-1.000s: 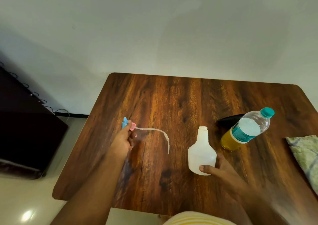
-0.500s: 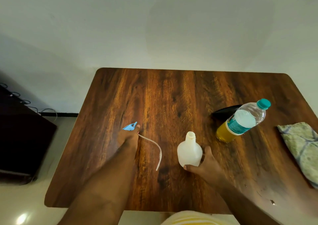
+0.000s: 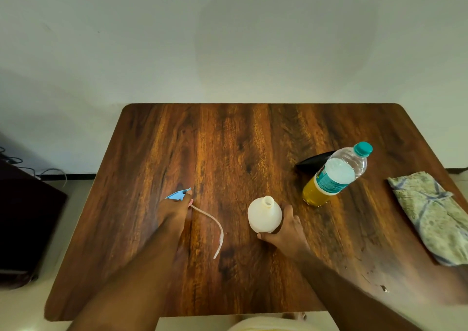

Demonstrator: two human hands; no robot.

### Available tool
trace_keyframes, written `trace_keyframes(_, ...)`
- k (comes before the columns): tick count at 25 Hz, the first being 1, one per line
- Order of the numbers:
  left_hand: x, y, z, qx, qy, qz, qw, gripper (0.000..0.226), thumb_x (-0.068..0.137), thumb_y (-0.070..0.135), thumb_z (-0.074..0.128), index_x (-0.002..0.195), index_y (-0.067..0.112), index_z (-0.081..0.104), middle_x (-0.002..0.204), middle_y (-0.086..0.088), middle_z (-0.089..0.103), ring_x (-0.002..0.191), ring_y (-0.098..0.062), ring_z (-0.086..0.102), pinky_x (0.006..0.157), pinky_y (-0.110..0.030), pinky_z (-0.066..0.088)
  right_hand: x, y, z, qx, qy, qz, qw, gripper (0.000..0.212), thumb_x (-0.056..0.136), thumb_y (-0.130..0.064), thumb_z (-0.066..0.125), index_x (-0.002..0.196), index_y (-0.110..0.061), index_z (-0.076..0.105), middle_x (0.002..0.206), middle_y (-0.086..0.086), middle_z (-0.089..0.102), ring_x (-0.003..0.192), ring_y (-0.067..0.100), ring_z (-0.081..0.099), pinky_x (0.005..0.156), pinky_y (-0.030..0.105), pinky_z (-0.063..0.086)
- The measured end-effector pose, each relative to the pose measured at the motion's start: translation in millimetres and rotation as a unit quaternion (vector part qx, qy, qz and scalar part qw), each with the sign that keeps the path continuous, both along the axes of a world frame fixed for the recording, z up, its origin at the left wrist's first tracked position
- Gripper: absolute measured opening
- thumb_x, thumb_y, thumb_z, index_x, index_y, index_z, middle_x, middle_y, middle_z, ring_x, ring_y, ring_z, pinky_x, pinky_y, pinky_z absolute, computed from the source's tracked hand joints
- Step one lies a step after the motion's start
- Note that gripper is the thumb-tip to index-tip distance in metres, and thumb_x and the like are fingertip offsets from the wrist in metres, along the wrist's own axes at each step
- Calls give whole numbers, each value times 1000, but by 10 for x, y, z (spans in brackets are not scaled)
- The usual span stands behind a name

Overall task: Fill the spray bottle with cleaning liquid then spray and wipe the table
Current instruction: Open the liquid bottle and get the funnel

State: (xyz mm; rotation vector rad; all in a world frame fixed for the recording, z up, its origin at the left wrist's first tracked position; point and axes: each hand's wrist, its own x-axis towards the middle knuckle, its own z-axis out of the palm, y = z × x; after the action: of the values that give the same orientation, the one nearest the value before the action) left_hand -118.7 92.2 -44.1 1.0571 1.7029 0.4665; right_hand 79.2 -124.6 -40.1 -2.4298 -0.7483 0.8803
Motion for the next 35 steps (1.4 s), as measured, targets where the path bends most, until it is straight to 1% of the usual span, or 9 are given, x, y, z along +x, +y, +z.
trace_keyframes(7,-124,-208,203,43,21,3,999,44,87,48,70,112,12,64,88,2,62,71,-13,58,63,-22,46,40,-67,-97,-2,4,8,1000,111,63,-52,88,148,-27,21,153,0,36,140,22,36,112,45,41)
trace_keyframes(12,-173,-469,515,104,46,-60,992,35,91,41,66,109,11,65,106,-12,68,92,-29,65,90,-46,54,88,-367,-56,0,17,12,1000,116,70,-56,82,156,-23,11,164,0,19,150,23,22,119,43,26)
trace_keyframes(15,-206,-713,784,139,-24,-102,985,23,92,41,64,97,19,67,99,-6,70,89,-20,65,89,-45,52,244,-882,0,16,65,-26,997,97,79,-55,75,154,-21,23,158,0,34,143,22,37,118,43,34)
trace_keyframes(18,-122,-1040,947,186,-46,-107,976,27,93,42,62,104,19,68,99,4,69,89,-14,65,82,-33,52,529,-1357,163,71,112,-107,985,60,83,-36,78,135,-19,52,126,0,64,110,14,62,100,42,53)
trace_keyframes(21,267,-1391,1033,202,-45,-45,977,13,94,24,66,106,20,67,100,-1,70,95,-23,67,91,-43,55,943,-1573,447,120,124,-141,975,42,82,-33,79,118,-23,60,114,-1,68,98,11,65,85,34,57)
trace_keyframes(25,837,-1753,1253,242,-53,-157,956,16,90,21,70,91,36,65,88,18,70,87,-6,67,68,-14,53,1505,-1397,862,199,76,-59,975,68,74,-43,82,133,-29,50,131,-7,59,117,12,58,92,31,54)
trace_keyframes(28,1350,-1864,1502,308,-84,-269,909,12,89,17,72,94,27,70,87,12,71,84,-6,66,64,-10,49,1816,-1067,1067,232,16,-1,973,89,73,-40,85,147,-28,36,150,-4,44,134,15,46,106,43,49)
trace_keyframes(31,1999,-1889,1803,402,-57,-375,834,14,90,21,71,104,20,70,93,11,69,81,-6,63,66,-12,49,1997,-793,1097,249,-10,47,967,95,72,-41,86,149,-29,32,153,-3,42,134,16,46,105,45,50)
trace_keyframes(35,2668,-1866,2014,458,60,-462,757,44,93,33,66,135,22,57,131,3,60,111,-10,58,94,-23,51,2066,-635,983,273,-1,100,957,90,73,-36,87,146,-27,36,144,-7,51,126,11,54,99,31,54)
